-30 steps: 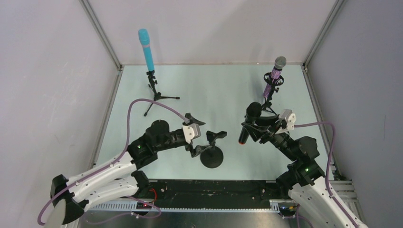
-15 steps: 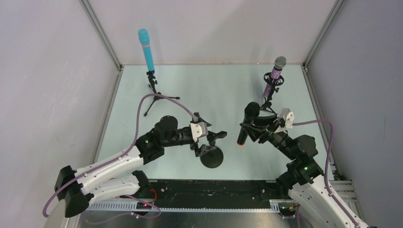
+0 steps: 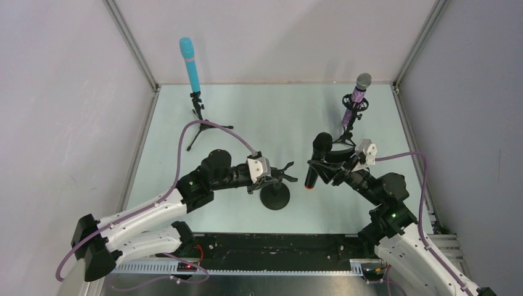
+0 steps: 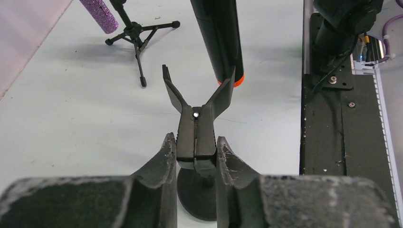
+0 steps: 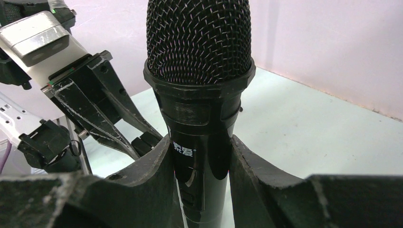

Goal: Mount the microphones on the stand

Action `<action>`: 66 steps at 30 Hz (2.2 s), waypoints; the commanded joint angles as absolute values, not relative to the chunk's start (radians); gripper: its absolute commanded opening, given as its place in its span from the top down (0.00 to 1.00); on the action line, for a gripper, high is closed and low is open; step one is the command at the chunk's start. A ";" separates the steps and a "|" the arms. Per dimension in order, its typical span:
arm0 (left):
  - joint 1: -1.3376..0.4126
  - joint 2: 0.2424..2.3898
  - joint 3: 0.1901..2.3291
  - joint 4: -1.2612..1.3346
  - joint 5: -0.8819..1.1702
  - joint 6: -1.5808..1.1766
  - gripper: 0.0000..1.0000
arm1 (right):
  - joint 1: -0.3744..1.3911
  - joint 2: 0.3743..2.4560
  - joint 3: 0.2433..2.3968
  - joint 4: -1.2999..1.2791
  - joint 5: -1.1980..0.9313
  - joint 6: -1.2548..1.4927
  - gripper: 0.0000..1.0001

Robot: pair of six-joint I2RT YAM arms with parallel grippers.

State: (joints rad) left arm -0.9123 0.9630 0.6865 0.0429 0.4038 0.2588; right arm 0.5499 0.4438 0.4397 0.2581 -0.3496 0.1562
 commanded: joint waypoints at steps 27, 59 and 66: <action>-0.912 0.969 0.712 0.069 0.421 0.275 1.00 | 0.783 0.647 0.373 0.731 -0.173 0.058 1.00; -0.912 0.944 0.697 0.069 0.408 0.269 1.00 | 0.907 0.775 0.301 0.991 -0.073 0.066 1.00; -0.912 0.951 0.704 0.069 0.405 0.274 0.73 | 0.910 0.772 0.297 0.981 -0.065 0.064 1.00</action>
